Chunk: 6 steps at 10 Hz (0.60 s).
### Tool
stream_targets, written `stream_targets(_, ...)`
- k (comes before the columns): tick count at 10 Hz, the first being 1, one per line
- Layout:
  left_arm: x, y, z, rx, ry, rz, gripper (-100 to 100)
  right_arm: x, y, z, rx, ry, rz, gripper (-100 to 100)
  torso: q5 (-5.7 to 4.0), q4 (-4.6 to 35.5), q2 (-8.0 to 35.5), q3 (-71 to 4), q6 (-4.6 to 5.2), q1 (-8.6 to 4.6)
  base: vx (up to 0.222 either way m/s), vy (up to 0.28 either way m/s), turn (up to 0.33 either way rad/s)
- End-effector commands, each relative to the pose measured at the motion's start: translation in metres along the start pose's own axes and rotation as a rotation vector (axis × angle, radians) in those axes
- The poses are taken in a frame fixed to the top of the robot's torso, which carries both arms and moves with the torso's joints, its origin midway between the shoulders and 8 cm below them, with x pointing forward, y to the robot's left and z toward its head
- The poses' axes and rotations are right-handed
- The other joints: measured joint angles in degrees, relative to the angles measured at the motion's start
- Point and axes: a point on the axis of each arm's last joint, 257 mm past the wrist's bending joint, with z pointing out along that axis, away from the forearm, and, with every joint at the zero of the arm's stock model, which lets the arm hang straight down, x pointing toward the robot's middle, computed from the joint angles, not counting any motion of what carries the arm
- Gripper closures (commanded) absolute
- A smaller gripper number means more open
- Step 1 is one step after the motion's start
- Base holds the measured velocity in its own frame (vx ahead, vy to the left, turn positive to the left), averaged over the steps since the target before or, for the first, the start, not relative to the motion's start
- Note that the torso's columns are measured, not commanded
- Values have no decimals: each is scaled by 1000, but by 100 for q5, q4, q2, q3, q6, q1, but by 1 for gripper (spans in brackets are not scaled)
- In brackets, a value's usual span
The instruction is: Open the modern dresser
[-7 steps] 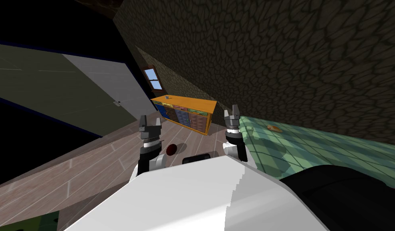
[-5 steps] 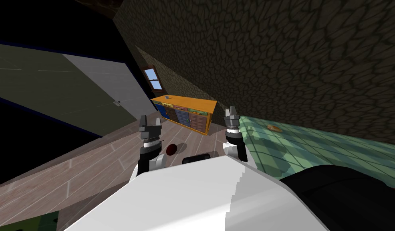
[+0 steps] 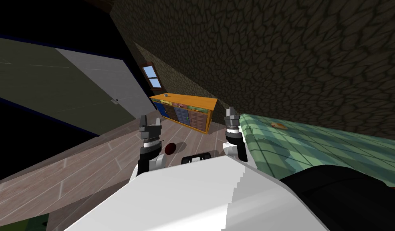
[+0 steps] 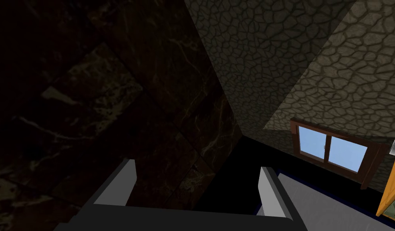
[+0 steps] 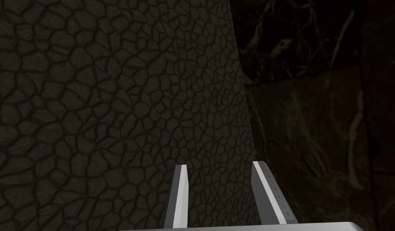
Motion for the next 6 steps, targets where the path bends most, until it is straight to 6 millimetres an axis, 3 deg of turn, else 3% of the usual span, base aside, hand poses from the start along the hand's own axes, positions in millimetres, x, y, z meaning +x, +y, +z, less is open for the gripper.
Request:
stream_targets(1,0,0,0,0,0,0,0,0,0,0,0,0,0,0,0,423,423,-846,0,0,0,0,0)
stream_targets(2,0,0,0,0,0,0,0,0,0,0,0,0,0,0,0,846,846,-1691,0,0,0,0,0)
stream_targets(3,5,5,-1,-13,40,15,-100,0,0,0,0,0,0,0,0,1269,1269,-2538,0,0,32,-7,-21)
stream_targets(6,14,22,-5,-48,108,43,-100,0,0,0,1,0,0,0,-1,1526,1516,-3078,0,-3,70,-19,-41)
